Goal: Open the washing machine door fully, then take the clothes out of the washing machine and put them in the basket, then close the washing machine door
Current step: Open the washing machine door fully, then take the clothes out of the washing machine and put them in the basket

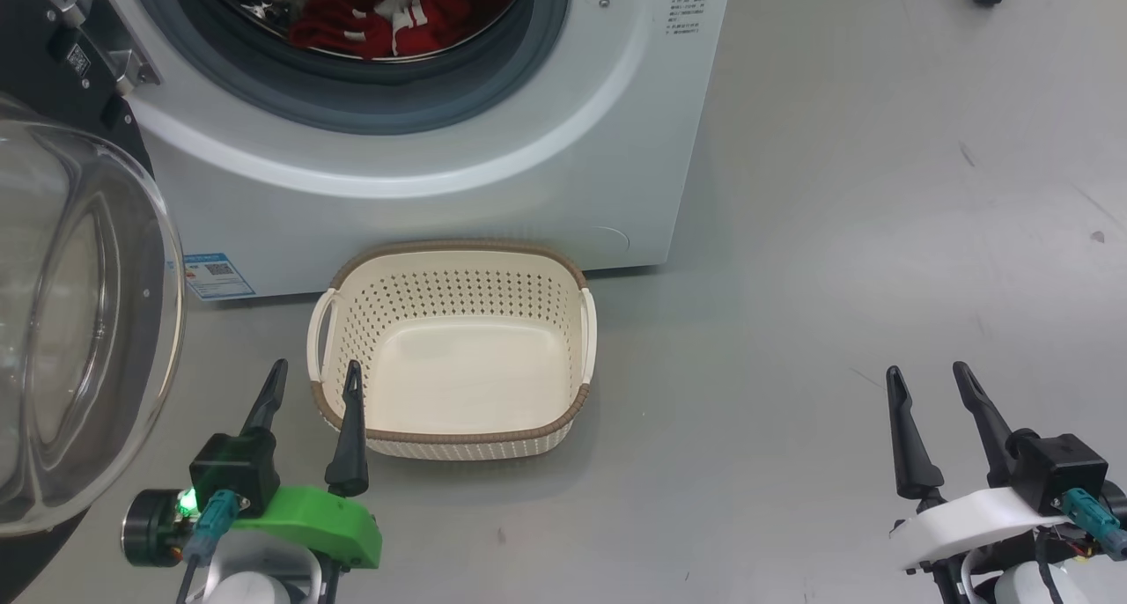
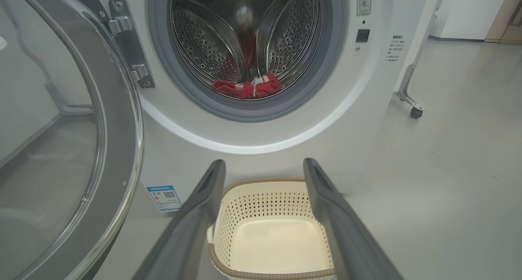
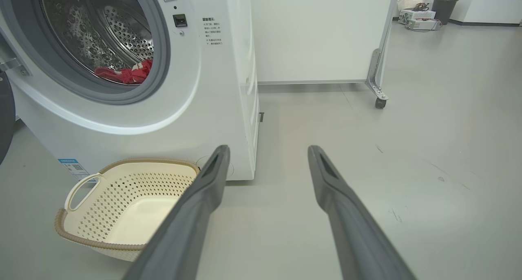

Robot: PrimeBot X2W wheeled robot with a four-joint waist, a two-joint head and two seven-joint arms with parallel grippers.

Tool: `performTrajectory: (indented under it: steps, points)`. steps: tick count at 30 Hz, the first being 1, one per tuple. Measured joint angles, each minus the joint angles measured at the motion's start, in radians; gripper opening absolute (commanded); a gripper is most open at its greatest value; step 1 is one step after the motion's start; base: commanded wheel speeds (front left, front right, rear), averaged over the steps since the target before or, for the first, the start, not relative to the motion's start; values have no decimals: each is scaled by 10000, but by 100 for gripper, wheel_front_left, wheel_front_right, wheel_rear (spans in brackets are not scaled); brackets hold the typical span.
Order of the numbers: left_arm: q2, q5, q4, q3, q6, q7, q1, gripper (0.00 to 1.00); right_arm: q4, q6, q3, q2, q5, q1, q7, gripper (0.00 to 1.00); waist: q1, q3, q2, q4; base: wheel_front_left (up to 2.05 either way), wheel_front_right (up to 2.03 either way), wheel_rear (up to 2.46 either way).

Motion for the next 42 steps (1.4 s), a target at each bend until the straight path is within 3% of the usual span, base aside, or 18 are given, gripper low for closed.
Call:
performTrajectory:
  steps: [18,42]
  points:
    - [2,132,359,-290,42,159,254,100,40,-10,-205,33,13,411,0,100,0,-820,0,-37,0,0,0]
    - [4,148,293,-341,73,157,296,100,-82,-12,-192,73,13,506,-12,100,0,-879,0,93,0,0,0]
